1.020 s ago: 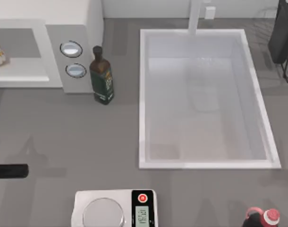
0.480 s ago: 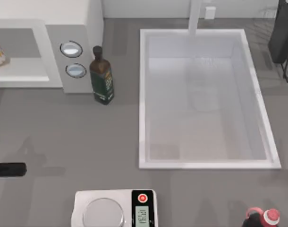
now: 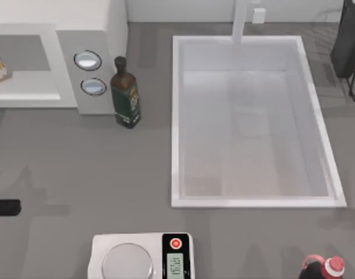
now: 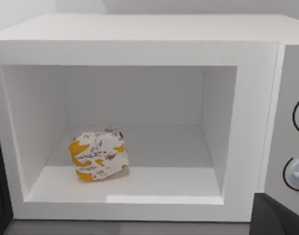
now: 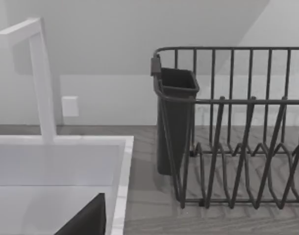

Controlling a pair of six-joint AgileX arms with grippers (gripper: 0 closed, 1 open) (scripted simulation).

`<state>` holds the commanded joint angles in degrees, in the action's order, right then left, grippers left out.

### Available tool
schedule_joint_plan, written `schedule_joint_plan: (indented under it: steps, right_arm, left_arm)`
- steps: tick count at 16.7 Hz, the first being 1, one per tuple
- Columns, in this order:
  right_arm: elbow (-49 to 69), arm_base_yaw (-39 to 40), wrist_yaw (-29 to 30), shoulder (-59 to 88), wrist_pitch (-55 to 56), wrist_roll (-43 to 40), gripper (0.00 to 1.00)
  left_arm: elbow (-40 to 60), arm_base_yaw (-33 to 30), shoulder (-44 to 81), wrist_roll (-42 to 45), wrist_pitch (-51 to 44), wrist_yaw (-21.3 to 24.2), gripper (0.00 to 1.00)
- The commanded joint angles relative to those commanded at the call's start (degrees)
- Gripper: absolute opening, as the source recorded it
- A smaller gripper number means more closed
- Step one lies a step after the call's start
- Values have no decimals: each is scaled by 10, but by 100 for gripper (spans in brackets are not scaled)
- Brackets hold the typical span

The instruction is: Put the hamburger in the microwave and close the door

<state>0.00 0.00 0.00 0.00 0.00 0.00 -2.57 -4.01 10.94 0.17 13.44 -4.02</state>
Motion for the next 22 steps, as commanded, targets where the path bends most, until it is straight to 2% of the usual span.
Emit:
schedule_joint_plan:
  steps: [5,11,13,18,22]
  right_arm:
    - [0,0,0,0,0,0,100]
    - [0,0,0,0,0,0,100]
    - [0,0,0,0,0,0,100]
    - [0,0,0,0,0,0,100]
    - [0,0,0,0,0,0,100]
  left_arm:
    - [5,8,8,1,7,4,0]
    - [47,103,120,2,77,103,0]
    - [52,115,133,2,84,116,0]
    - [56,120,138,8,76,118,0]
    - [142,189,224,73,1,158,0]
